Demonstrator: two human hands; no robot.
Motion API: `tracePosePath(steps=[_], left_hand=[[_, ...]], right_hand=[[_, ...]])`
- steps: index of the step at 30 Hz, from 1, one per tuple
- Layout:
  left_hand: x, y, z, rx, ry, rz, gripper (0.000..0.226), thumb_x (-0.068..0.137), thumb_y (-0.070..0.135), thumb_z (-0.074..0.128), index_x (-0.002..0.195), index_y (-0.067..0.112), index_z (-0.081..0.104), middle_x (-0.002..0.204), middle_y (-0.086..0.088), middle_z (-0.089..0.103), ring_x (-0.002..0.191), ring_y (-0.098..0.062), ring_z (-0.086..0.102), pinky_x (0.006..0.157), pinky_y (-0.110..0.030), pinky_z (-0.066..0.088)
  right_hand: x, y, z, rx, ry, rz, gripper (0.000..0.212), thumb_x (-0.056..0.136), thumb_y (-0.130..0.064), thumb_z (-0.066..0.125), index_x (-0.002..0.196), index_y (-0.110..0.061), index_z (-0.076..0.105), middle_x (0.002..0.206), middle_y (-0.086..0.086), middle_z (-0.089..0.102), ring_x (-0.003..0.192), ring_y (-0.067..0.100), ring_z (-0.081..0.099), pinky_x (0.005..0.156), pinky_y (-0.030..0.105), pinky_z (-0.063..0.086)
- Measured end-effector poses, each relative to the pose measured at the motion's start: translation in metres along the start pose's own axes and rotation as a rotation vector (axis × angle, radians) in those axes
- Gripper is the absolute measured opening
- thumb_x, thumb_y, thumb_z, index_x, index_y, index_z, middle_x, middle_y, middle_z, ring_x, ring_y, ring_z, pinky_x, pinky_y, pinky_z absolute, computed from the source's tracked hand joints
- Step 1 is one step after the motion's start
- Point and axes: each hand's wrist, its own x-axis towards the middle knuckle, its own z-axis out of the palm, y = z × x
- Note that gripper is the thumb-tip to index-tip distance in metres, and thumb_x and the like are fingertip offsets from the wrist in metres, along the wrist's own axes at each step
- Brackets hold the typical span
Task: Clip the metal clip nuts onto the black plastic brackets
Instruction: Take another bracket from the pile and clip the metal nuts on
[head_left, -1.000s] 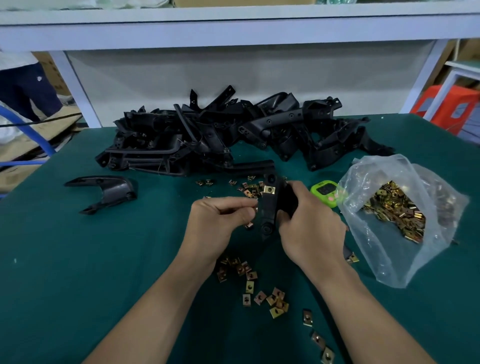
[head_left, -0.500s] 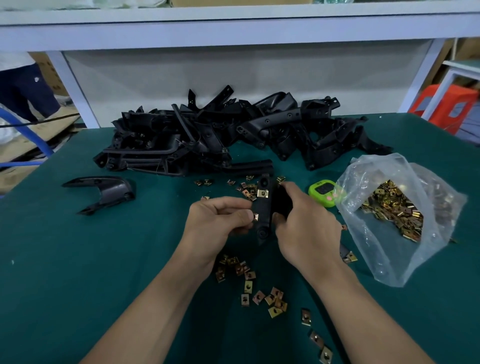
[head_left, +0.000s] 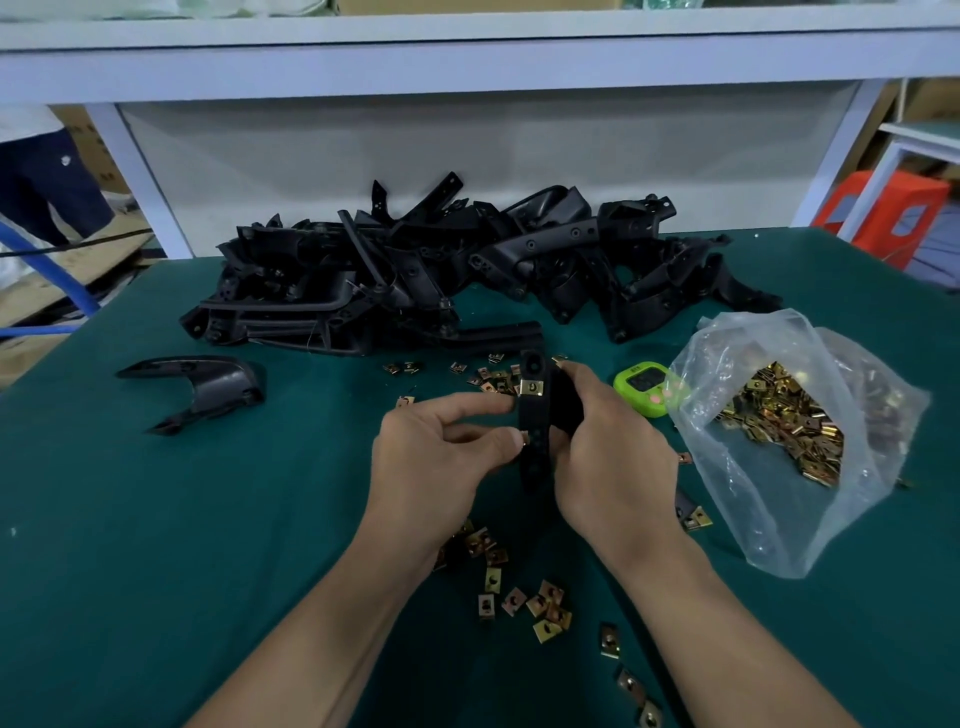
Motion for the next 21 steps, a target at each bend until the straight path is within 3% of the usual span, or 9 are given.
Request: tracePosePath(steps=[4,10,14,17,21], left_hand=[[-0.003,-0.002,0.005,-0.006,0.007,0.006,0.037,0.079,0.01,0.086,0.089,0.044,0.077,0.078,0.003,0.079,0.077,-0.011,0.077,0.07,-0.014,0.056],[-0.004,-0.005,0.01,-0.053,-0.022,-0.001,0.032,0.084,0.007,0.08,0.099,0.035,0.078,0.086,0.005,0.08,0.081,-0.009,0.076,0.068,-0.012,0.055],[-0.006,-0.006,0.014,0.198,-0.033,0.051,0.01,0.083,0.027,0.084,0.079,0.036,0.079,0.074,0.017,0.076,0.07,0.004,0.071,0.057,-0.006,0.048],[-0.01,-0.012,0.016,0.353,0.004,0.125,0.019,0.084,0.035,0.08,0.067,0.029,0.076,0.062,0.013,0.071,0.056,-0.002,0.067,0.046,-0.016,0.047],[-0.011,-0.015,0.02,0.484,0.066,0.169,0.026,0.084,0.042,0.073,0.065,0.026,0.071,0.056,0.013,0.066,0.051,-0.004,0.063,0.046,-0.025,0.05]], right_hand=[[-0.002,-0.001,0.003,-0.042,-0.025,-0.035,0.056,0.09,-0.021,0.067,0.14,-0.035,0.044,0.107,-0.01,0.065,0.094,0.019,0.064,0.068,0.032,0.035],[0.001,0.0,0.005,-0.067,-0.037,0.015,0.044,0.091,-0.022,0.064,0.13,-0.035,0.047,0.1,-0.013,0.063,0.088,0.017,0.062,0.064,0.033,0.031],[0.006,0.003,0.004,-0.077,0.002,0.076,0.052,0.093,-0.023,0.065,0.14,-0.032,0.044,0.108,-0.008,0.065,0.093,0.021,0.064,0.069,0.034,0.036],[0.006,0.003,0.004,-0.092,0.001,0.065,0.054,0.094,-0.024,0.065,0.143,-0.032,0.044,0.11,-0.007,0.066,0.096,0.022,0.064,0.07,0.033,0.034],[0.003,0.001,0.004,-0.116,0.007,0.032,0.051,0.094,-0.023,0.065,0.139,-0.034,0.045,0.103,-0.011,0.063,0.093,0.018,0.064,0.067,0.032,0.032]])
